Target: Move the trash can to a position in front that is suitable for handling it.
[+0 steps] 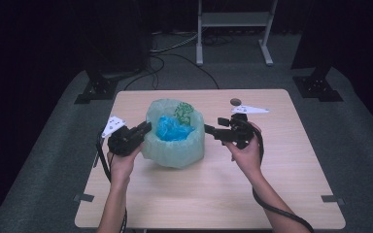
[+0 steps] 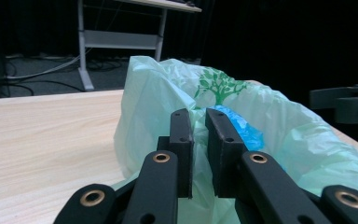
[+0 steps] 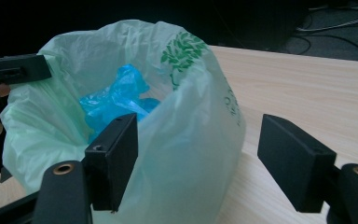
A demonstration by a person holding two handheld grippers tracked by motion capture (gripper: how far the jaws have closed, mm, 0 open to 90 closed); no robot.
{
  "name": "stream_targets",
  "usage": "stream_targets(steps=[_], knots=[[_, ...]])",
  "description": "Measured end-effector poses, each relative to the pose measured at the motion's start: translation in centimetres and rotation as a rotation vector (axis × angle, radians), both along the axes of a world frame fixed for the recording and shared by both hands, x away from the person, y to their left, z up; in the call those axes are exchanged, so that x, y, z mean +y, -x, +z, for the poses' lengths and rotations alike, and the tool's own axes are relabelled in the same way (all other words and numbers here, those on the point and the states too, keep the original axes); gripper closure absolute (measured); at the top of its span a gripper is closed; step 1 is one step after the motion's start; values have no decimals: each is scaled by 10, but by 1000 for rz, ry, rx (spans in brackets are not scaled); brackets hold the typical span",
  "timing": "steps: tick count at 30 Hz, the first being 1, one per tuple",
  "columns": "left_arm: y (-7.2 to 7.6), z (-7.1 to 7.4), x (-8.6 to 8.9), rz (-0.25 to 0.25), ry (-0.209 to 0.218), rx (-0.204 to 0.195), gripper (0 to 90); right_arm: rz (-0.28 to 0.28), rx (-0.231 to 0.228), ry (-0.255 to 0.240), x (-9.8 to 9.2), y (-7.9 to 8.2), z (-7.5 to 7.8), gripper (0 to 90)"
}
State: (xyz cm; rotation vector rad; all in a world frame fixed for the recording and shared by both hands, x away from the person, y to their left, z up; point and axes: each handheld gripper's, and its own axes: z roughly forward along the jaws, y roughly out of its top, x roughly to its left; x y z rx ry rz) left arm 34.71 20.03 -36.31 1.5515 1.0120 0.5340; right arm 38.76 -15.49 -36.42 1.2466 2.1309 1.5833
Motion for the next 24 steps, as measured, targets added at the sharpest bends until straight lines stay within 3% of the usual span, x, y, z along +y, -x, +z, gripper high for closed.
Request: stream_targets(steps=[6,19,24], knots=[[0,1,0,-19,17,-3,810,14,15,30,19,-12,4,282],[3,4,0,-48,59,-13,811,30,62,62,40,-24,2,324],[3,4,1,-50,68,-16,811,9,70,82,45,-26,0,435]])
